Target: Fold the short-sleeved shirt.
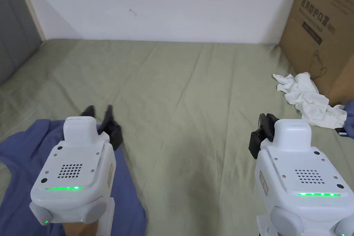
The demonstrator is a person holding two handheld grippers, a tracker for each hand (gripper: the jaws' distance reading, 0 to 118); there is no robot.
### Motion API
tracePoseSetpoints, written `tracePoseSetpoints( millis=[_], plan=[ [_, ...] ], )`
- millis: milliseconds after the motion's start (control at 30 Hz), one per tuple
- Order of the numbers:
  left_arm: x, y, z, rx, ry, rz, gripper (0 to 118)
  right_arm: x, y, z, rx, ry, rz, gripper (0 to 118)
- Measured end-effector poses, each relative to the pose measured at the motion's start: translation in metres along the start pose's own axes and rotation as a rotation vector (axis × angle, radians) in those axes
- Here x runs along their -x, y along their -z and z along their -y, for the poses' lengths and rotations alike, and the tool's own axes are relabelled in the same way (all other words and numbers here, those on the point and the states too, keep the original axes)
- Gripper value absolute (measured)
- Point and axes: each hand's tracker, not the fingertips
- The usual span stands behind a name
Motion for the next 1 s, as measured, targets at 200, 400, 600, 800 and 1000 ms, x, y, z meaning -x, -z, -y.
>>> tracePoseSetpoints(
  millis=[200,400,600,800,1000],
  plan=[
    [0.0,0.0,-0.001,0.026,0.003,0.036,3,-0.002,-0.001,-0.003,-0.006,0.006,0.011,4],
    [0.022,-0.008,0.003,0.037,-0.017,-0.019,3,0.014,0.006,-0.005,-0.016,0.013,-0.048,4],
    [0.076,-0.031,0.004,0.049,-0.01,-0.169,3,0.067,0.017,-0.013,-0.039,-0.004,-0.197,4],
    [0.142,-0.068,0.009,0.085,0.003,-0.361,3,0.134,0.018,-0.015,-0.044,-0.012,-0.365,4],
    [0.189,-0.109,0.01,0.1,0.011,-0.47,3,0.187,0.013,-0.013,-0.038,-0.012,-0.482,4]
  ],
)
